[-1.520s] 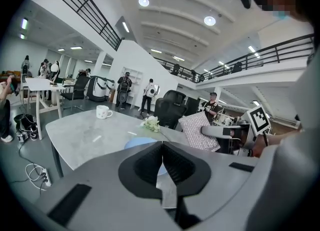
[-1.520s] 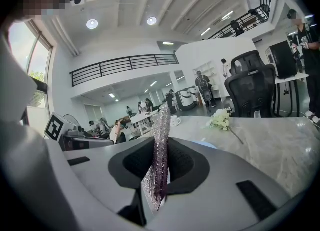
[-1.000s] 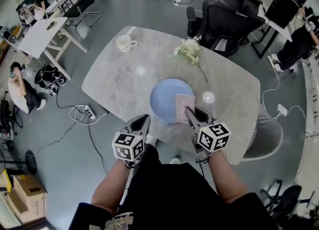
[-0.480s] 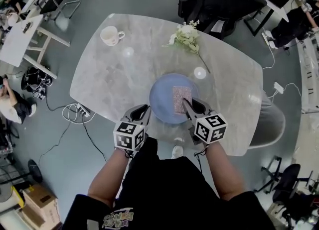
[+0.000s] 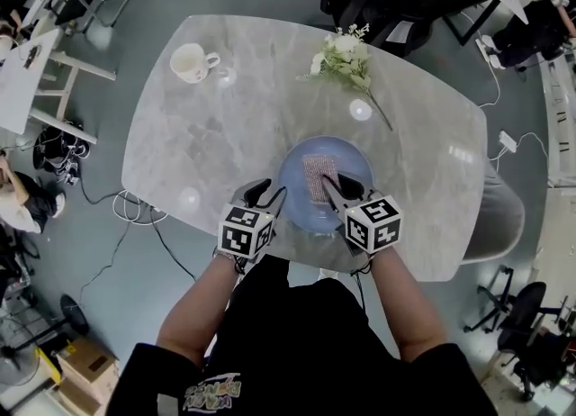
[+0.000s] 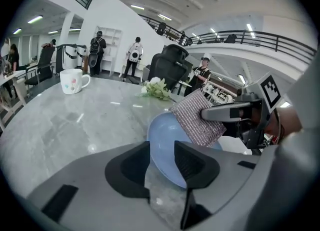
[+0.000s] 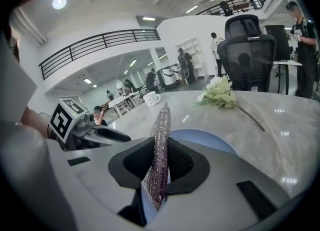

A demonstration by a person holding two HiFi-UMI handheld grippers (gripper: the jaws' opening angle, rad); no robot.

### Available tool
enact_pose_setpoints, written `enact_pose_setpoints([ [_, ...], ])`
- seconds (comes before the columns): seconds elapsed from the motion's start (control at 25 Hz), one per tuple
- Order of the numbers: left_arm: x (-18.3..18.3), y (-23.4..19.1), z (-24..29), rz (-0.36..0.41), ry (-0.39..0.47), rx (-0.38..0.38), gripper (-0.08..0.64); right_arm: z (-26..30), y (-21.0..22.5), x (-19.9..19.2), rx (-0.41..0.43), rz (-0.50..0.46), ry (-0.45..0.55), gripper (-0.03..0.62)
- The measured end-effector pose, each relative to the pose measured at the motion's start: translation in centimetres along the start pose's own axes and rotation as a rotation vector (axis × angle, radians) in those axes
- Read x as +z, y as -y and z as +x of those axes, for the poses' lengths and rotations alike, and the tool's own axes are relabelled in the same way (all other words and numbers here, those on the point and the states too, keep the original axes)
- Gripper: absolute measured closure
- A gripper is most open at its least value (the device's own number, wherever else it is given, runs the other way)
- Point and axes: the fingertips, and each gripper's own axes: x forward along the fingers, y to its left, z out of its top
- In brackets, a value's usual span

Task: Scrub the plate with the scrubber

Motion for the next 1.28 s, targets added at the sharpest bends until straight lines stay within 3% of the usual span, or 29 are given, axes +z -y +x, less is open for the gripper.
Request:
enact_pose_setpoints([
  [0.24,0.4,-1.6,3.1,0.03,-0.06,-0.015,0.402,3.3,0.3,-1.7,0.016,-0.095,-0.148,0.517],
  [0.84,-1.1,-2.7,6.9,0.054,-0.159,-0.062,0.461,7.0,0.6,-3.1,0.025,-0.204,-0.333,0.517],
  [1.04,-1.1,-2.9,7.2,0.003,-0.151,-0.037,0.5,7.9,2.3,-3.3,-0.011,-0.192,-0.381,0.514],
  [1.28,-1.0,-2.9,7.3,0.004,-0.147,0.0,0.512,8.5,4.3,-3.3,-0.093,-0.19,-0.408,0.511],
])
